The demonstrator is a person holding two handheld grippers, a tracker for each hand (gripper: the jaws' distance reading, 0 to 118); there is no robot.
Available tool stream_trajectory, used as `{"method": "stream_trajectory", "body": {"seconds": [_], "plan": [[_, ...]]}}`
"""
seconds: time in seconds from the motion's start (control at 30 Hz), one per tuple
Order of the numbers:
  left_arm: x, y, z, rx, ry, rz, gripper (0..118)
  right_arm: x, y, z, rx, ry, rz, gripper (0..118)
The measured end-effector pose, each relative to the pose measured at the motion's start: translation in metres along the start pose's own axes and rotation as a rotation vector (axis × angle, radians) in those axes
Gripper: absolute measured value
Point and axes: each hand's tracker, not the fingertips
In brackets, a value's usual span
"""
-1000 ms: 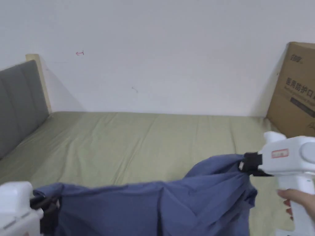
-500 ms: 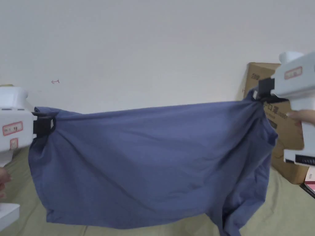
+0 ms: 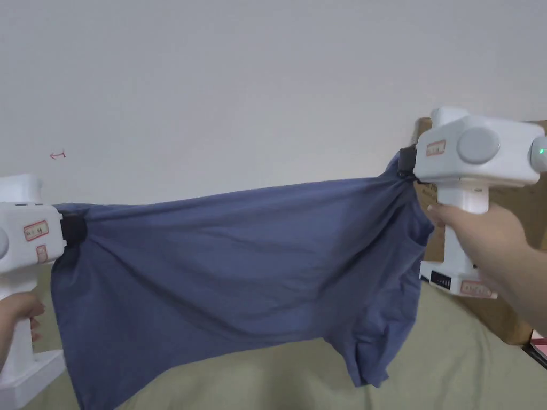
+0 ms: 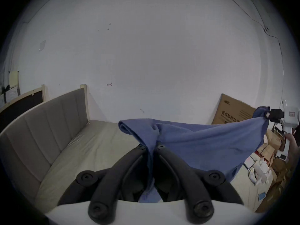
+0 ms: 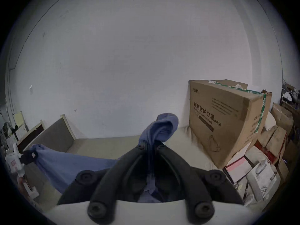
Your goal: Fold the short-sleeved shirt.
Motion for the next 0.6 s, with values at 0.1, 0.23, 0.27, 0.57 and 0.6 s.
{"method": "stream_trajectory", "body": {"seconds": [0.1,0.23,0.27,0.57,0.6], "plan": [[-0.006,-0.051,-0.012,-0.09,0.006,-0.006,5,0.01,-0.069,-0.02,-0.076,-0.011,-0.011,6],[-0.015,-0.161,-0.014,-0.356,-0.016,0.025,5,0.041,-0.206,-0.033,-0.373,-0.053,-0.035,6],[-0.016,-0.188,-0.011,-0.433,-0.027,0.012,5,0.049,-0.24,-0.031,-0.463,-0.072,-0.028,6],[-0.041,-0.325,0.096,-0.817,-0.135,-0.045,5,0.123,-0.405,0.109,-0.721,-0.002,-0.138,6],[-0.044,-0.324,0.11,-0.821,-0.136,-0.038,5,0.123,-0.404,0.128,-0.738,0.016,-0.121,6]]}}
